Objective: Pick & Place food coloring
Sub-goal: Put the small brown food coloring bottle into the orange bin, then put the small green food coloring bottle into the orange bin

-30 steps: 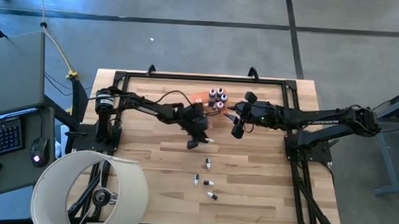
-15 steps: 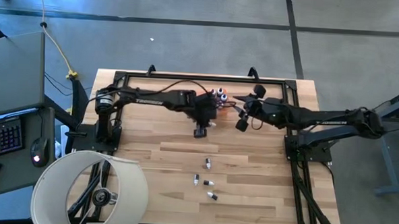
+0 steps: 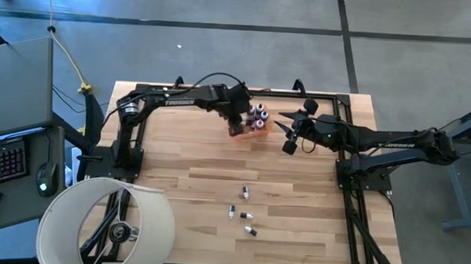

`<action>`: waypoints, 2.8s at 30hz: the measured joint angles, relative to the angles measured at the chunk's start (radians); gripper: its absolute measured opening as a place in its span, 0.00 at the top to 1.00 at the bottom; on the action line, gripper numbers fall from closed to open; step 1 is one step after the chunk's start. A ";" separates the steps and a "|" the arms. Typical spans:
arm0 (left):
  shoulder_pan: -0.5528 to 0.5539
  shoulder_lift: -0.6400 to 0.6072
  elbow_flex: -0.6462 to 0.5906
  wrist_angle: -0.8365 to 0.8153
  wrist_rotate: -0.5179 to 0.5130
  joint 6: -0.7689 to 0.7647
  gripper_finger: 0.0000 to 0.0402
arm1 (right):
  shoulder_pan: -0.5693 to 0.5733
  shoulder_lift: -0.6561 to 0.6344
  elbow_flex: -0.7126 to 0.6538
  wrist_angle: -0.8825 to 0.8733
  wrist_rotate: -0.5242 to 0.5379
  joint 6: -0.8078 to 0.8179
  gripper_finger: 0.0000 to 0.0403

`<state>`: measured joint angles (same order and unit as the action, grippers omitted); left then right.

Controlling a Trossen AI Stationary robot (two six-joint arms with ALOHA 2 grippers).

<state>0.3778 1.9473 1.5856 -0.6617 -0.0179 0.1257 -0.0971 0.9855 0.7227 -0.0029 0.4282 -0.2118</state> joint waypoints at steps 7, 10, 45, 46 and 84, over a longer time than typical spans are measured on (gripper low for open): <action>0.008 0.023 -0.002 -0.009 -0.028 0.007 0.82 | 0.000 0.001 0.000 0.003 0.000 -0.007 0.66; -0.009 0.049 0.002 0.023 -0.045 0.027 0.81 | 0.000 0.001 0.000 0.004 0.000 -0.007 0.66; -0.303 -0.440 -0.298 -0.279 -0.165 -0.132 0.56 | 0.053 0.381 0.012 0.292 -0.700 -0.014 0.66; -0.314 -0.469 -0.375 -0.244 -0.152 -0.130 0.56 | 0.066 0.410 0.013 0.293 -0.727 -0.043 0.66; -0.346 -0.559 -0.809 0.278 0.117 -0.124 0.56 | 0.142 0.993 0.077 0.425 -0.845 -0.292 0.66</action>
<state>0.0322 1.3884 0.7765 -0.3841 0.0988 0.0014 0.0448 1.9785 0.7999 0.4219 -0.4172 -0.5034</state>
